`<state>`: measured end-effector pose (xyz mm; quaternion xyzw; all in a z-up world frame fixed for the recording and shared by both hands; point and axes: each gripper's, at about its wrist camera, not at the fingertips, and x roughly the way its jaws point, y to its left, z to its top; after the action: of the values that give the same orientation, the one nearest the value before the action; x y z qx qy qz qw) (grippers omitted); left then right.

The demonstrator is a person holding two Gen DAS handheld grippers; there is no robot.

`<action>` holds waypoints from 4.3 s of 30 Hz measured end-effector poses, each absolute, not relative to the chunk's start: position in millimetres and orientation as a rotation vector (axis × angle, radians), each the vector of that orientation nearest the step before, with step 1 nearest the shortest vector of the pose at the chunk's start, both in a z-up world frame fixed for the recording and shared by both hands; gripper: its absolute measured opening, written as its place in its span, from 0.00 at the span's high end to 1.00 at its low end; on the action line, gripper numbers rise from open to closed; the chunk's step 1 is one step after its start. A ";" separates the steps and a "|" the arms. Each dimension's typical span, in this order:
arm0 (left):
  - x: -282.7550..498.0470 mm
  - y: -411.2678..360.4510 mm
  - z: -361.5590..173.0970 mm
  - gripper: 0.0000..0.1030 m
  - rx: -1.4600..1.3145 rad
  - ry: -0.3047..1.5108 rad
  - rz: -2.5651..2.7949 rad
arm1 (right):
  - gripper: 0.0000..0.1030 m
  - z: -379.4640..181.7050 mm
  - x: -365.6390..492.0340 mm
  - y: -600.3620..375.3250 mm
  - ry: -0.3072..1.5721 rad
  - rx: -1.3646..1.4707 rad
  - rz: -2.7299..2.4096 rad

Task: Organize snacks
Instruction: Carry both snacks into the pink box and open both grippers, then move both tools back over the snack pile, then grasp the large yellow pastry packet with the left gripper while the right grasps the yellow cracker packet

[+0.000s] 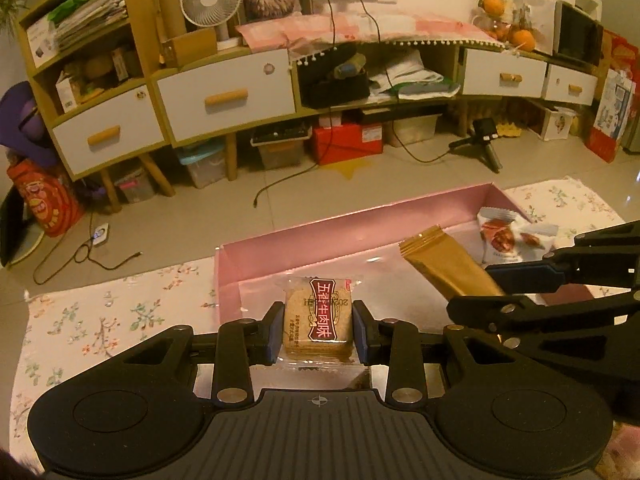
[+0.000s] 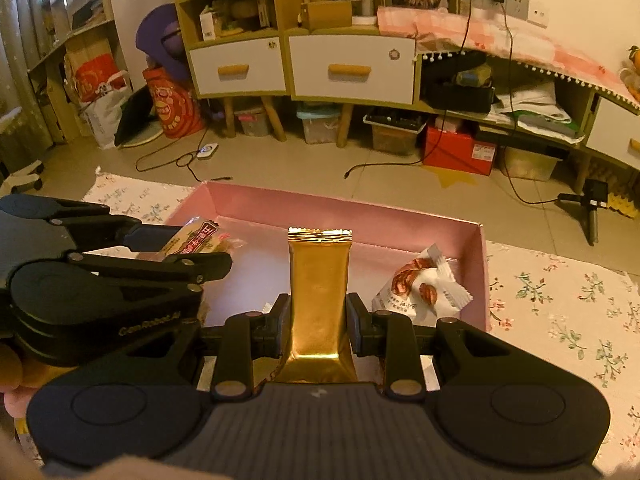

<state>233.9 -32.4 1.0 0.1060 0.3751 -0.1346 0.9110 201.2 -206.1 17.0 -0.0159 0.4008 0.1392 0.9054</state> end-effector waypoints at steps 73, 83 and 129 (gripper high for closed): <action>63.2 22.3 29.9 0.07 0.141 0.800 -0.273 | 0.03 55.9 61.6 -211.5 0.770 -0.143 0.234; 29.8 34.1 13.7 0.05 0.151 0.779 -0.252 | 0.02 39.3 40.1 -214.0 0.766 -0.112 0.219; 104.7 100.7 -40.0 0.20 0.069 0.807 -0.233 | 0.17 -18.6 62.1 -223.8 0.944 -0.002 0.089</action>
<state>104.7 100.7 -40.0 0.0333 0.3918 -0.1129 0.9125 62.1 -223.8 -18.6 -0.0011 0.4547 0.0431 0.8896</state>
